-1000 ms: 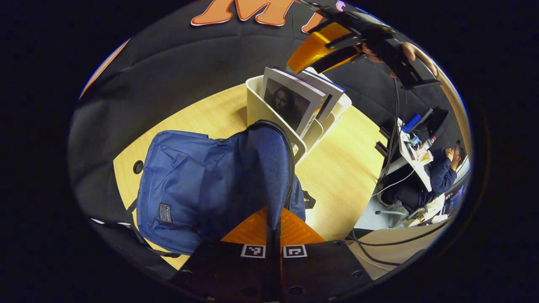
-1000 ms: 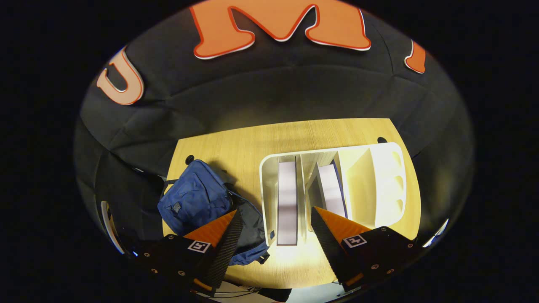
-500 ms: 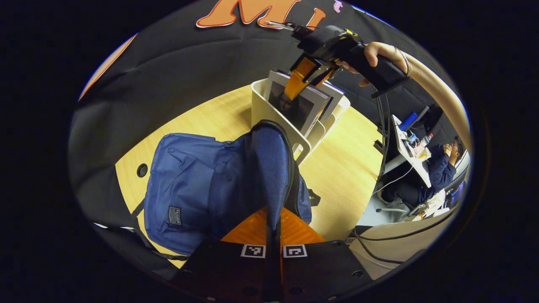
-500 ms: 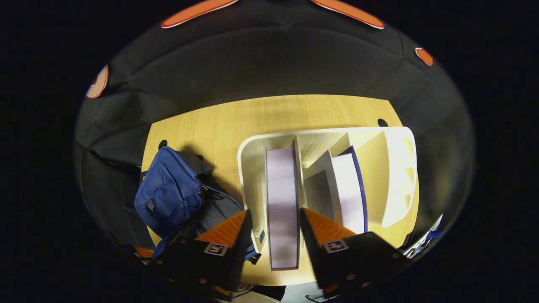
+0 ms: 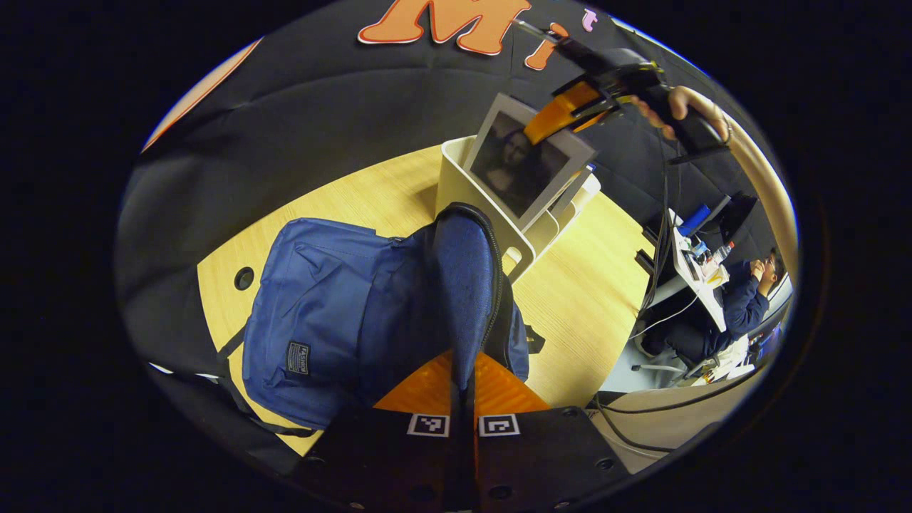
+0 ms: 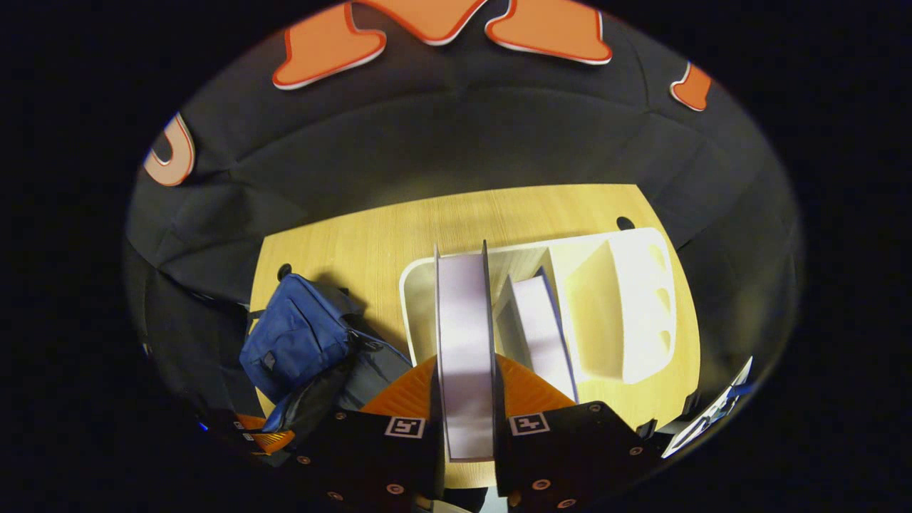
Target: Open the schoolbag, grab two books from the bookshelf and put them into the schoolbag.
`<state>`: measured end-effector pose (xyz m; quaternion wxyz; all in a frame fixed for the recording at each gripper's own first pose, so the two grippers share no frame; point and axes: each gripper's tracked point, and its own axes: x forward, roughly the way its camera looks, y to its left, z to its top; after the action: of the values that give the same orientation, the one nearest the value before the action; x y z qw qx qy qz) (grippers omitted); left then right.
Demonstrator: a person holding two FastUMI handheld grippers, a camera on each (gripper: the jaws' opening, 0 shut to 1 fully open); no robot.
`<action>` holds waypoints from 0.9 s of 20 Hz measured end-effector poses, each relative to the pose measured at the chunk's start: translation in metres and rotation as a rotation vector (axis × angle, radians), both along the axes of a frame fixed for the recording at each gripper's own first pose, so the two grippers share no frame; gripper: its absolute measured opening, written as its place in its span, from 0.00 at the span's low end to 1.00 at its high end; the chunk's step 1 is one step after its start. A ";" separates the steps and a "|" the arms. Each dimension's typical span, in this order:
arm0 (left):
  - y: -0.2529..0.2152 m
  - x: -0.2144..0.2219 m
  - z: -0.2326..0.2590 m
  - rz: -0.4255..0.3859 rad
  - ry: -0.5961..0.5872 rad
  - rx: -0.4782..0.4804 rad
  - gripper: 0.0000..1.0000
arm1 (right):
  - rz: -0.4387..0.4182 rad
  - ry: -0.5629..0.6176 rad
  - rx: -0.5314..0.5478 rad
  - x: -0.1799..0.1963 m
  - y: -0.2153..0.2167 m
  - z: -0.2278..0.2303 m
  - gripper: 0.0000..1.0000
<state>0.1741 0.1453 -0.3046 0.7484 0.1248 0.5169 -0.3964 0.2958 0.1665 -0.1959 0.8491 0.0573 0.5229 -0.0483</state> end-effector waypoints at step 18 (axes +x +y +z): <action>-0.001 0.012 0.026 0.004 -0.079 0.048 0.01 | -0.276 -0.424 0.823 -0.204 0.054 0.020 0.28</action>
<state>0.1859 0.1445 -0.2789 0.7658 0.1571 0.4966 -0.3771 0.0915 0.2205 -0.1757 0.8295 0.4661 0.3012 0.0630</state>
